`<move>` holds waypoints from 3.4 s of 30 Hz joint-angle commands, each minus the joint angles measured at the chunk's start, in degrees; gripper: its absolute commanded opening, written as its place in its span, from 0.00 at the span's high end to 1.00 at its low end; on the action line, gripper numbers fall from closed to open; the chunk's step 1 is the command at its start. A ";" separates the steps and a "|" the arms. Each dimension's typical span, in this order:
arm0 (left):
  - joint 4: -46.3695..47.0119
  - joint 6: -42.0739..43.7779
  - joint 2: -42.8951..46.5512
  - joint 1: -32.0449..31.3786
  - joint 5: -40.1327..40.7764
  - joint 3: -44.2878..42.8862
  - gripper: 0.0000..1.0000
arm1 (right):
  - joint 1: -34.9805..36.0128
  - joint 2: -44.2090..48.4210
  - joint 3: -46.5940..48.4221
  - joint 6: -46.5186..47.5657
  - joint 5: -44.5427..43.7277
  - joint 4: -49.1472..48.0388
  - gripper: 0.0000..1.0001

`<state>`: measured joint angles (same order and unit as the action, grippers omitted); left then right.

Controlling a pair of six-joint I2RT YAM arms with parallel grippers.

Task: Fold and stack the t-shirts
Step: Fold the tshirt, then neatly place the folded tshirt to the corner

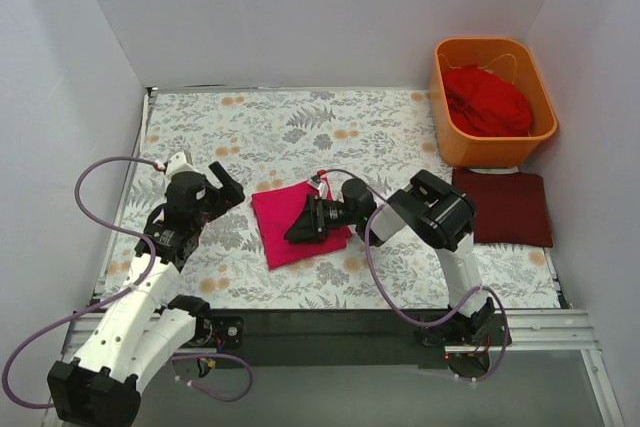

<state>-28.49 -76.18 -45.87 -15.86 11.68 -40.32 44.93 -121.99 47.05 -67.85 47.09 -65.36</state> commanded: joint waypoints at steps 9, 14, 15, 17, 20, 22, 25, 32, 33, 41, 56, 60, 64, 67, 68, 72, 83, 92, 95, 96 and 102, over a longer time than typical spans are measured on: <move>3.79 5.25 0.08 0.30 0.18 3.66 0.11 | -2.91 11.25 2.25 7.82 -7.54 11.39 0.36; 4.06 5.25 -0.98 0.30 -1.13 3.75 0.11 | -8.09 9.24 8.92 10.03 -8.24 16.32 0.36; 4.23 5.34 -0.98 0.39 -1.22 3.75 0.11 | -8.80 8.19 9.90 10.11 -8.24 16.49 0.36; 4.32 5.52 -1.07 0.30 -1.75 3.93 0.11 | -10.56 5.02 10.69 10.11 -9.73 16.67 0.36; 4.93 5.78 -1.51 0.30 -2.36 4.10 0.11 | -11.88 0.11 13.33 10.29 -10.53 16.94 0.36; 4.94 5.87 -2.12 0.39 -2.80 4.10 0.11 | -12.49 -1.92 14.82 10.29 -10.97 16.94 0.36; 5.37 6.31 -2.82 0.30 -4.12 4.19 0.11 | -13.19 -3.78 15.44 10.20 -10.88 16.94 0.37; 8.45 9.65 -8.78 -0.05 -15.18 4.55 0.11 | -15.22 11.23 10.88 19.47 -13.95 28.65 0.38; 8.36 9.82 -9.93 -0.57 -16.16 4.11 0.11 | -15.57 12.99 10.52 21.60 -14.48 31.76 0.37; 6.34 10.44 -19.33 -20.51 -10.04 -5.37 0.19 | -20.14 30.31 7.71 45.51 -31.78 68.58 0.29; -2.44 16.24 -49.92 -45.13 8.17 -25.68 0.46 | -29.63 47.20 -3.36 52.65 -35.23 83.38 0.17; -4.47 18.79 -55.11 -48.20 10.90 -30.34 0.47 | -29.63 46.59 -3.80 52.39 -33.12 83.21 0.17; -5.78 20.11 -59.77 -50.76 14.77 -34.20 0.47 | -29.63 45.97 -4.42 51.95 -32.33 82.50 0.18; -7.36 20.20 -62.58 -51.64 16.17 -35.27 0.47 | -29.63 45.62 -5.12 51.07 -30.40 81.19 0.18; -7.89 20.02 -63.03 -51.90 17.14 -35.27 0.47 | -29.63 45.53 -5.38 50.89 -29.78 80.75 0.18; -8.95 19.49 -64.52 -52.52 18.81 -35.10 0.48 | -29.55 44.83 -6.53 50.10 -26.97 78.73 0.18; -9.30 17.74 -64.54 -53.14 18.99 -34.04 1.00 | -28.15 42.98 -8.99 46.34 -21.70 72.41 0.20; -3.95 14.58 -52.75 -53.14 14.96 -26.93 1.00 | -20.86 38.06 -13.91 30.17 -16.33 53.08 0.19; -3.24 14.22 -50.82 -53.14 13.98 -25.96 1.00 | -17.87 35.08 -13.30 25.59 -16.42 48.06 0.19; -3.15 13.96 -50.55 -53.05 13.72 -25.78 1.00 | -17.07 33.68 -12.25 24.97 -16.76 47.53 0.19; -2.62 13.17 -50.11 -53.05 13.54 -24.55 1.00 | -10.13 28.84 -8.29 22.06 -18.61 45.68 0.20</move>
<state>-32.64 -61.80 -98.17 -68.71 25.63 -65.71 31.88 -91.29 35.97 -42.89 29.39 -15.77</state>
